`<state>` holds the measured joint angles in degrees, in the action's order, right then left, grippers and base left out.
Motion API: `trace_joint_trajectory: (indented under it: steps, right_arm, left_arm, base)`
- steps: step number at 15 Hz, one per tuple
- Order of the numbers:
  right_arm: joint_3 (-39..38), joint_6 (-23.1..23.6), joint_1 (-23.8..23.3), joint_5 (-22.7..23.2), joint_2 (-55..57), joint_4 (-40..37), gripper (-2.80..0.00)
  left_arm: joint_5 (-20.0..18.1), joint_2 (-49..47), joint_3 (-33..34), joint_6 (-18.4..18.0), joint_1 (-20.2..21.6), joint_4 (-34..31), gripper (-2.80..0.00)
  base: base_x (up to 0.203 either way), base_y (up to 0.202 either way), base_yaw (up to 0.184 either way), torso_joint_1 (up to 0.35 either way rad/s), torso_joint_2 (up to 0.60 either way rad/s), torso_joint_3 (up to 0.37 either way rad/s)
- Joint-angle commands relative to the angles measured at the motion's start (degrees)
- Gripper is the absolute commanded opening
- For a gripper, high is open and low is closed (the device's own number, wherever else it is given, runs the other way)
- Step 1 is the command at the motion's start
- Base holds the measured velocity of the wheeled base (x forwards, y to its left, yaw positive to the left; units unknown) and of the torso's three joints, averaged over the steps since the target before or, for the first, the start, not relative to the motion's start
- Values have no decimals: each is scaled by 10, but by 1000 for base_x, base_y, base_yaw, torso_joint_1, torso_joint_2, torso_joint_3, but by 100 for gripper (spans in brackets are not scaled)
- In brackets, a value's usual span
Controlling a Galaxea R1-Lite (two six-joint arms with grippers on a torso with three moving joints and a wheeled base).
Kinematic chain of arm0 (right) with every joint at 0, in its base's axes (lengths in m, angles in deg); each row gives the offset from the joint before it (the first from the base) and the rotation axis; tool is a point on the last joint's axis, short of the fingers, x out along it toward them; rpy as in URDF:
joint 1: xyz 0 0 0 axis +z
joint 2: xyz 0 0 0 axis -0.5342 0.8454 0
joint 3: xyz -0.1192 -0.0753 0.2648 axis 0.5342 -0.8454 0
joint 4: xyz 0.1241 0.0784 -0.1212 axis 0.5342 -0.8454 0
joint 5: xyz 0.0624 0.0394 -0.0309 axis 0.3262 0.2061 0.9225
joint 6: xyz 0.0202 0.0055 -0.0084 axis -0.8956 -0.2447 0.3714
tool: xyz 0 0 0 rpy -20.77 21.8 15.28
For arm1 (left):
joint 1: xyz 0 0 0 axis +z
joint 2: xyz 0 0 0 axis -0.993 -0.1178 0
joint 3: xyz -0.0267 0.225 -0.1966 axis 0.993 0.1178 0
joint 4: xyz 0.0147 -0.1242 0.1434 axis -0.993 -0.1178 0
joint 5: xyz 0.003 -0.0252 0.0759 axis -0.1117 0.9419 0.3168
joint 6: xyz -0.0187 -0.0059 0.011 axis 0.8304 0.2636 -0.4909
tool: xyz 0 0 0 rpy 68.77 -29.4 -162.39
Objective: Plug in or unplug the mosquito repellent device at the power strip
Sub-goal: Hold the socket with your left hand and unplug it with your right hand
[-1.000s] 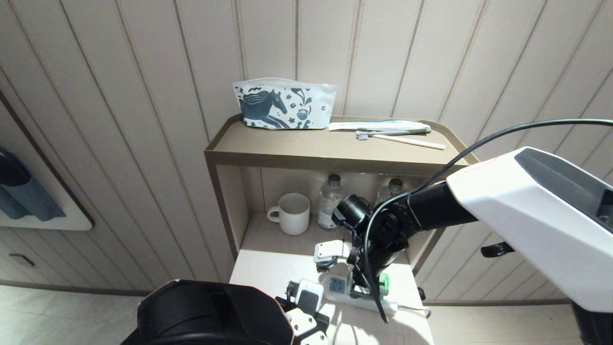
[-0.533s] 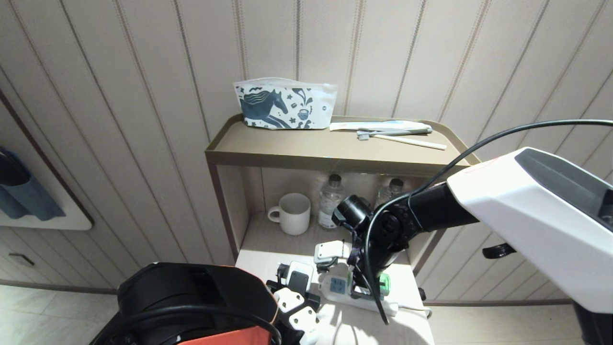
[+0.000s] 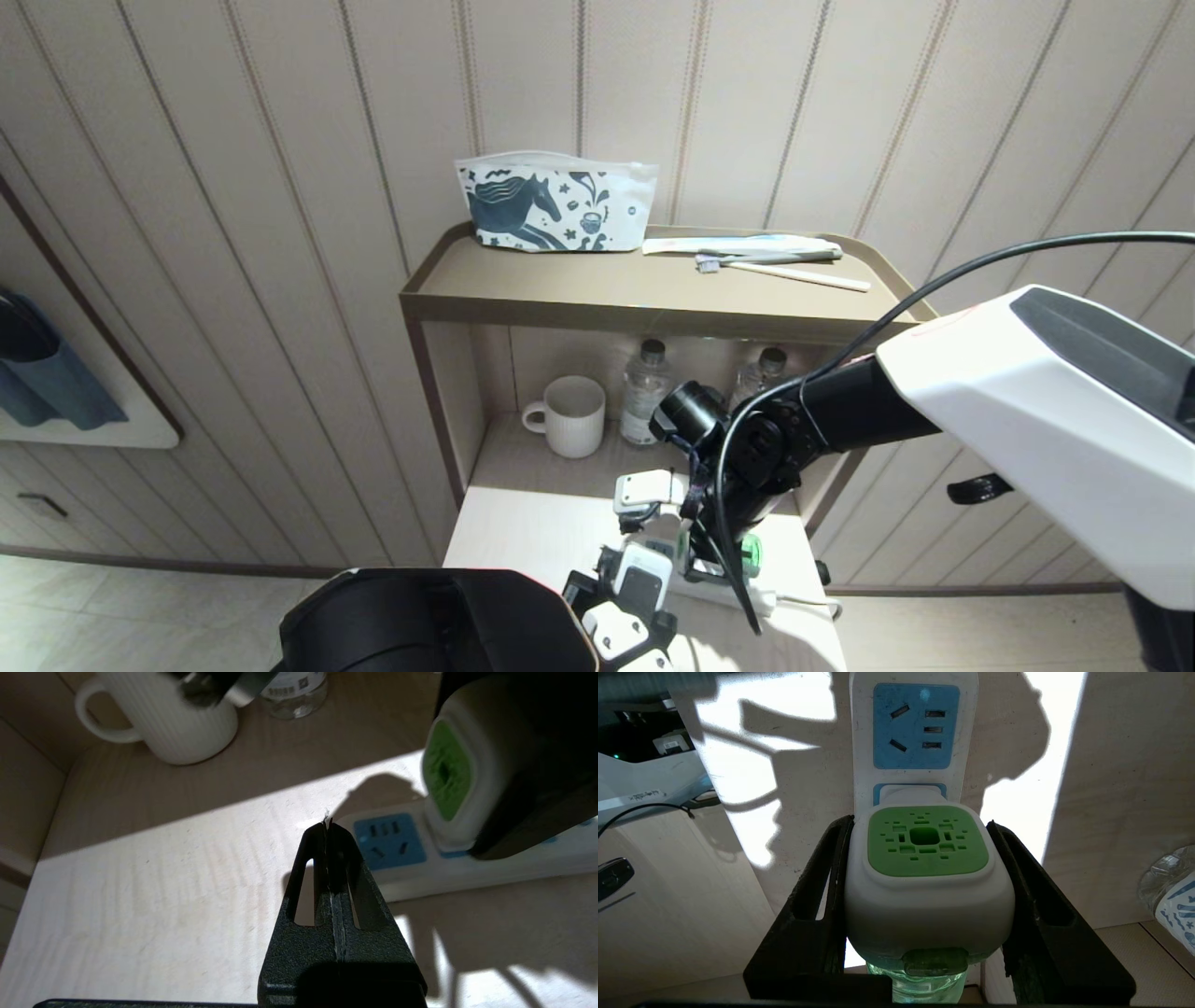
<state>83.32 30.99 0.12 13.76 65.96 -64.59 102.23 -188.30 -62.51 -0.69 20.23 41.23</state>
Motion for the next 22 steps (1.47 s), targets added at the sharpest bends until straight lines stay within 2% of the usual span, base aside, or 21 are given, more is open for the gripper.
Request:
trace_joint_trajectory:
  steps: [1,9,13,20,22]
  right_arm:
    - [-4,3,-2,0,-1,-1,-280]
    - [-5,3,-1,0,0,9,-280]
    - [-7,3,-2,-1,-1,10,-280]
    - [-9,-2,2,4,-24,7,-280]
    - [-23,-3,4,22,-43,4,-280]
  left_arm:
    - [3,-3,-32,-3,-5,-4,-280]
    - [15,-61,-65,3,-5,1,-280]
    - [14,-76,-107,2,-2,-6,-280]
    - [9,-72,-99,2,-2,-12,-280]
    - [9,-73,-98,2,-2,-9,-280]
  base:
    - [0,0,0,0,0,0]
    - [0,0,0,0,0,0]
    - [0,0,0,0,0,0]
    - [0,0,0,0,0,0]
    - [0,0,0,0,0,0]
